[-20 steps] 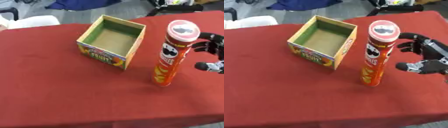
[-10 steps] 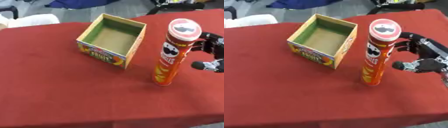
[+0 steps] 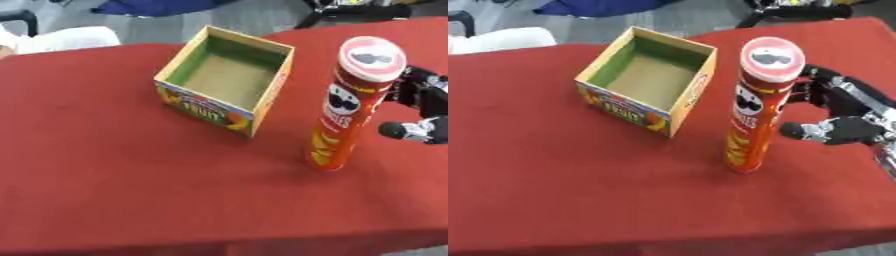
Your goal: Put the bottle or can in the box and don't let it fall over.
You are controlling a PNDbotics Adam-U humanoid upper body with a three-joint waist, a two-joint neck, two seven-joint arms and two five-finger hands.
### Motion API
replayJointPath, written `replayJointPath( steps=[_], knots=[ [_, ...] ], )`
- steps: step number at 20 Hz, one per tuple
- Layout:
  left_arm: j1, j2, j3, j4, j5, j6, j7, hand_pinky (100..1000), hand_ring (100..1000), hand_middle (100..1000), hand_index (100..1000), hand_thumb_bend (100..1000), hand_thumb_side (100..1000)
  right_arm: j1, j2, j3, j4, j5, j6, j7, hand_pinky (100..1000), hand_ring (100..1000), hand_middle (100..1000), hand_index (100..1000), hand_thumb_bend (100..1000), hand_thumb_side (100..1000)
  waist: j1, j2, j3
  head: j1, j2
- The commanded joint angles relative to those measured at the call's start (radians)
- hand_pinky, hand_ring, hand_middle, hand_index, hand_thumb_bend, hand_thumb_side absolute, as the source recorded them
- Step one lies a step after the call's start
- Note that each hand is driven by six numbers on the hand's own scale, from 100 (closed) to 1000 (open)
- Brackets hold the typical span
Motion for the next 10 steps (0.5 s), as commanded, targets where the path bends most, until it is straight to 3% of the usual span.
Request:
replayJointPath(
  steps=[1,10],
  knots=[
    [-0.011,0.018,0.003,-0.011,0.000,-0.001,-0.003,739,797,729,798,491,773,-0.020,-0.012,-0.001,-0.003,-0.006,0.002,0.002,827,834,931,932,777,362,-0.001,-0.002,0.002,-0.004,0.006],
    [-0.013,0.016,0.002,-0.011,0.001,0.000,-0.005,738,798,730,798,488,773,-0.048,0.003,0.014,0.004,-0.014,0.003,0.009,826,835,933,933,784,375,-0.001,0.004,0.005,-0.006,0.006]
  ],
)
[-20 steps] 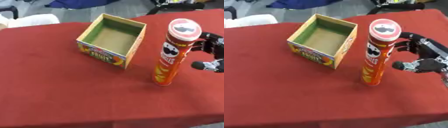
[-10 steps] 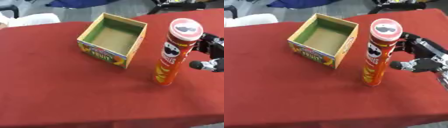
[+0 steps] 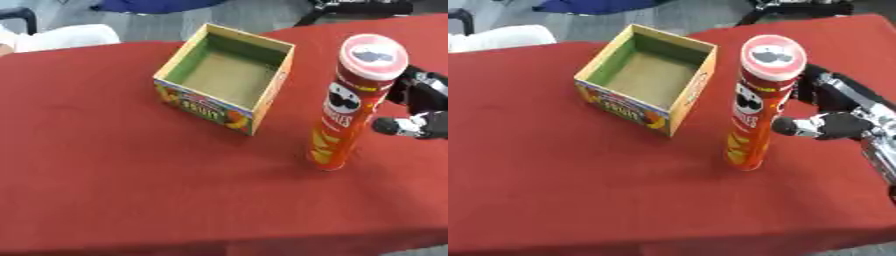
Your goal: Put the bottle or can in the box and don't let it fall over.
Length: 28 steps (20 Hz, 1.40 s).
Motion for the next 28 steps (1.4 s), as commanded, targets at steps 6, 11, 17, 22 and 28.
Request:
replayJointPath(
  steps=[6,11,17,22,28],
  knots=[
    [-0.012,0.013,0.003,-0.010,0.002,0.000,-0.004,738,799,731,798,487,774,-0.037,0.000,0.007,0.001,-0.013,0.001,0.007,825,835,942,934,789,384,-0.002,0.001,0.003,-0.004,0.004],
    [-0.012,0.012,0.002,-0.010,0.002,0.000,-0.006,738,799,732,799,486,775,-0.049,0.015,0.014,0.002,-0.013,0.001,0.011,824,837,946,935,796,393,-0.002,0.003,0.003,-0.004,0.001],
    [-0.013,0.010,0.002,-0.010,0.002,0.000,-0.007,738,800,732,799,485,776,-0.061,0.031,0.024,0.004,-0.016,0.002,0.011,823,840,944,933,795,388,-0.002,0.005,0.005,-0.005,-0.002],
    [-0.013,0.009,0.002,-0.010,0.003,0.000,-0.007,739,801,733,798,483,777,-0.070,0.047,0.035,0.009,-0.014,0.011,0.004,821,838,936,927,790,383,-0.002,0.006,0.007,-0.006,-0.004],
    [-0.014,0.007,0.003,-0.010,0.003,0.000,-0.008,739,801,734,798,481,777,-0.081,0.062,0.048,0.012,-0.015,0.017,-0.003,818,835,927,921,790,379,-0.001,0.009,0.010,-0.006,-0.007]
  ],
)
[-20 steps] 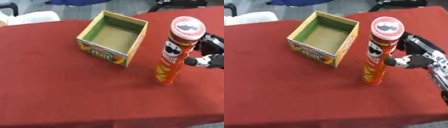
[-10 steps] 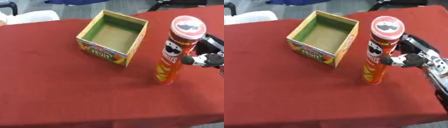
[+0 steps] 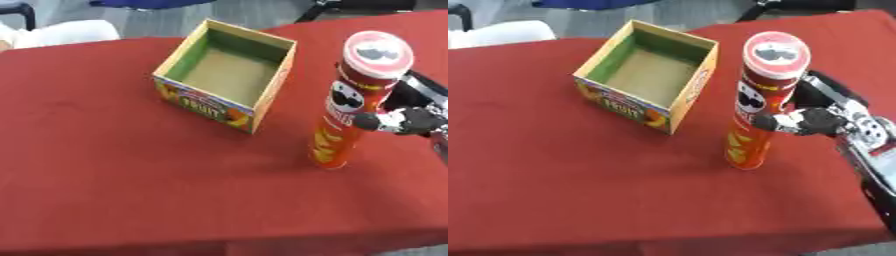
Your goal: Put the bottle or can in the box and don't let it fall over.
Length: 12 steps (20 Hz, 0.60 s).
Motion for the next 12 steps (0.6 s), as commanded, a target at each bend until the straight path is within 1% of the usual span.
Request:
replayJointPath(
  steps=[1,6,9,10,12],
  knots=[
    [-0.008,0.016,0.008,-0.010,0.003,-0.002,-0.004,739,801,735,798,481,777,-0.019,-0.007,-0.001,-0.006,-0.008,0.003,-0.003,816,833,923,918,789,376,-0.002,-0.007,0.001,-0.002,-0.006],
    [-0.008,0.015,0.008,-0.010,0.003,-0.002,-0.005,739,802,735,798,480,778,-0.024,0.004,0.008,-0.010,-0.016,0.004,-0.005,811,827,906,908,780,362,-0.002,-0.007,0.002,-0.002,-0.007],
    [-0.008,0.015,0.008,-0.010,0.003,-0.002,-0.005,739,802,736,798,479,778,-0.026,0.009,0.013,-0.011,-0.023,0.006,-0.005,808,821,890,897,762,332,-0.002,-0.007,0.003,-0.002,-0.008],
    [-0.008,0.014,0.008,-0.010,0.003,-0.002,-0.005,739,802,736,798,478,779,-0.027,0.010,0.015,-0.011,-0.025,0.007,-0.005,806,814,870,886,745,303,-0.003,-0.007,0.003,-0.001,-0.008],
    [-0.008,0.014,0.008,-0.010,0.003,-0.001,-0.005,739,803,736,798,477,779,-0.027,0.011,0.018,-0.011,-0.030,0.009,-0.003,804,801,842,871,728,280,-0.003,-0.007,0.003,-0.001,-0.008]
  ],
)
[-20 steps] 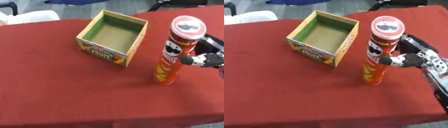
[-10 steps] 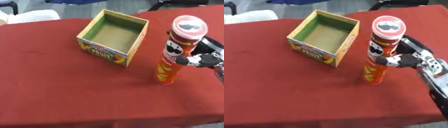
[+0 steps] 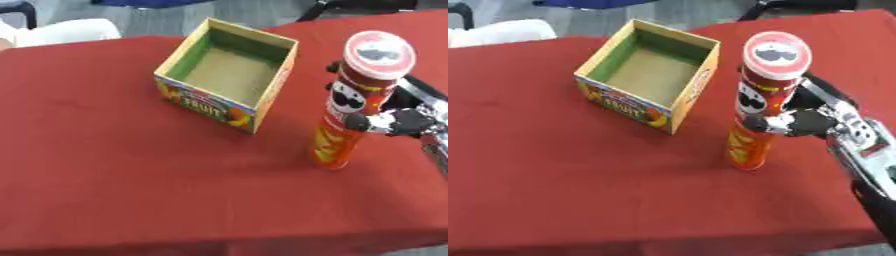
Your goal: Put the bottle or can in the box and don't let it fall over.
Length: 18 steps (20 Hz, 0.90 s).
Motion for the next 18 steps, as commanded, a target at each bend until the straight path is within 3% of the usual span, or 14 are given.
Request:
replayJointPath(
  steps=[1,10,18],
  knots=[
    [-0.008,0.015,0.008,-0.010,0.002,-0.001,-0.003,739,803,736,798,477,779,-0.013,-0.014,0.000,-0.011,-0.013,0.004,0.001,803,800,838,868,726,277,-0.003,-0.007,0.002,-0.001,-0.007],
    [-0.010,0.016,0.008,-0.010,0.001,-0.001,-0.004,740,804,738,798,469,780,-0.017,-0.015,-0.003,-0.007,-0.010,0.032,-0.036,786,705,601,653,629,212,-0.004,-0.009,0.002,0.000,-0.007],
    [-0.013,0.018,0.007,-0.010,0.001,0.000,-0.006,740,805,740,798,463,780,0.001,-0.029,-0.008,-0.038,-0.015,0.052,-0.079,781,660,529,585,598,197,-0.006,-0.009,0.003,0.002,-0.006]
  ],
)
